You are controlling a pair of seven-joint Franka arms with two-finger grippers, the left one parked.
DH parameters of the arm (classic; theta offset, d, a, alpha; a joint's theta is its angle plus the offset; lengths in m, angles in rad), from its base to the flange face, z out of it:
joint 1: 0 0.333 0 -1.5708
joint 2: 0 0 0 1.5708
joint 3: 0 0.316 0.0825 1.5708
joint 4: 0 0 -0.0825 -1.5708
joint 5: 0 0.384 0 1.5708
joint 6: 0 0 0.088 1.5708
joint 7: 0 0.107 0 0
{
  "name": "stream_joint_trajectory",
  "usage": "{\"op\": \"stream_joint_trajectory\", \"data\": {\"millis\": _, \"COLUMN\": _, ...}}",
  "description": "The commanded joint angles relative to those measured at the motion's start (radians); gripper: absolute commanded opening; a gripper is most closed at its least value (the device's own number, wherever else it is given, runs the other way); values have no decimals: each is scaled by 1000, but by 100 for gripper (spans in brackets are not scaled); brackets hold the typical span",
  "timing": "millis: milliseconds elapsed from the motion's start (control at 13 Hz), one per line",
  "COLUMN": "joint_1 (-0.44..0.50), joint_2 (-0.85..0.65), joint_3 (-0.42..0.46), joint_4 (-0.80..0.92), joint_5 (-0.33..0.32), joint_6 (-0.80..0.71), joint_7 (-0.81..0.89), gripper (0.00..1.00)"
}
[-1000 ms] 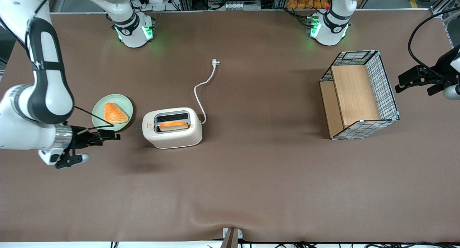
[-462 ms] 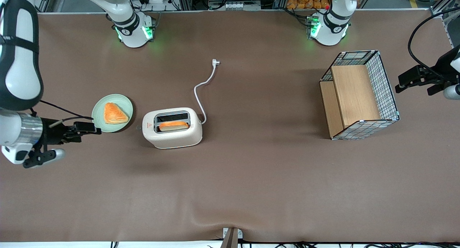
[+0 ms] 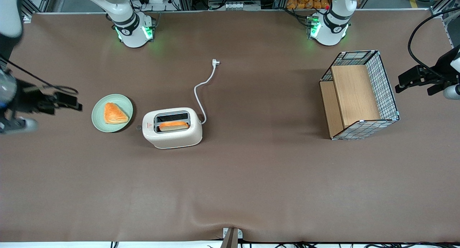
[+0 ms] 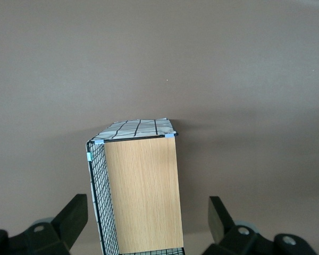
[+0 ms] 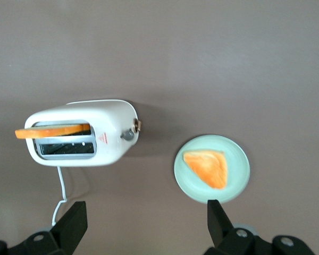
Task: Press toaster button with right arm
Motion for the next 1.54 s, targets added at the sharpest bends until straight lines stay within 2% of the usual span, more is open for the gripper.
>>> {"op": "stream_joint_trajectory", "data": {"millis": 0, "joint_1": -14, "joint_2": -114, "joint_3": 13, "joint_4": -78, "joint_5": -51, "joint_6": 0, "joint_7": 74, "gripper": 100}}
{"op": "stream_joint_trajectory", "data": {"millis": 154, "joint_1": -14, "joint_2": -177, "joint_3": 13, "joint_4": -135, "joint_5": -54, "joint_6": -13, "joint_7": 123, "gripper": 100}}
{"op": "stream_joint_trajectory", "data": {"millis": 462, "joint_1": -13, "joint_2": -248, "joint_3": 22, "joint_4": -225, "joint_5": -115, "joint_6": 26, "joint_7": 112, "gripper": 100}}
{"op": "stream_joint_trajectory", "data": {"millis": 538, "joint_1": -13, "joint_2": -248, "joint_3": 26, "joint_4": -227, "joint_5": -147, "joint_6": 29, "joint_7": 111, "gripper": 100}}
{"op": "stream_joint_trajectory", "data": {"millis": 1462, "joint_1": -13, "joint_2": -244, "joint_3": 26, "joint_4": -216, "joint_5": -146, "joint_6": 49, "joint_7": 108, "gripper": 100}}
